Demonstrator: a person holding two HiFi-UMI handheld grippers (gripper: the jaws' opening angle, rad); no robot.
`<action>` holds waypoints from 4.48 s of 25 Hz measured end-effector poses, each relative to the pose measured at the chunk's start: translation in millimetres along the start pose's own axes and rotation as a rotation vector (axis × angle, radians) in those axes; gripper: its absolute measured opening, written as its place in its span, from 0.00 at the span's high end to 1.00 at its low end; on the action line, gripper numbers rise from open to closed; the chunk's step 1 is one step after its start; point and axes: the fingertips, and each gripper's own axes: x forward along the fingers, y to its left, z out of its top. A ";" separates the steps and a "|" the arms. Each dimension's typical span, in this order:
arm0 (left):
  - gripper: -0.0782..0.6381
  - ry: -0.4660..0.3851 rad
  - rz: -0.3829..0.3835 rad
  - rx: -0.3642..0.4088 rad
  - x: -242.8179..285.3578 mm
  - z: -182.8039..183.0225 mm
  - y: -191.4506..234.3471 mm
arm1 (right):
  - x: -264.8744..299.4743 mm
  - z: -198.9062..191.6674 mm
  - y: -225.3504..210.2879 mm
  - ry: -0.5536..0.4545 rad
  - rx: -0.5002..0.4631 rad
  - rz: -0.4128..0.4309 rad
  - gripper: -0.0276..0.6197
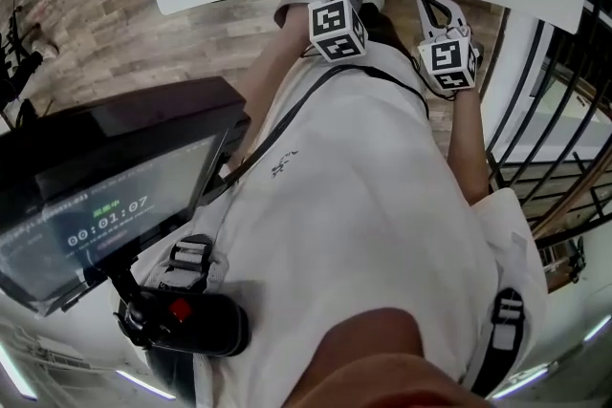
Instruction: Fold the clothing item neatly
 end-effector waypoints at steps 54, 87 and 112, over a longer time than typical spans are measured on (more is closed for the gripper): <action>0.83 0.265 -0.135 0.017 -6.8 -117.3 44.4 | 55.0 -59.4 -31.0 0.239 -0.198 0.159 0.90; 0.83 0.213 -0.015 0.009 -102.3 -58.4 77.4 | -9.3 18.3 -78.0 0.163 -0.288 0.020 0.90; 0.83 0.108 0.124 0.018 -98.8 23.1 119.2 | -34.8 19.3 -158.4 0.227 -0.345 -0.168 0.90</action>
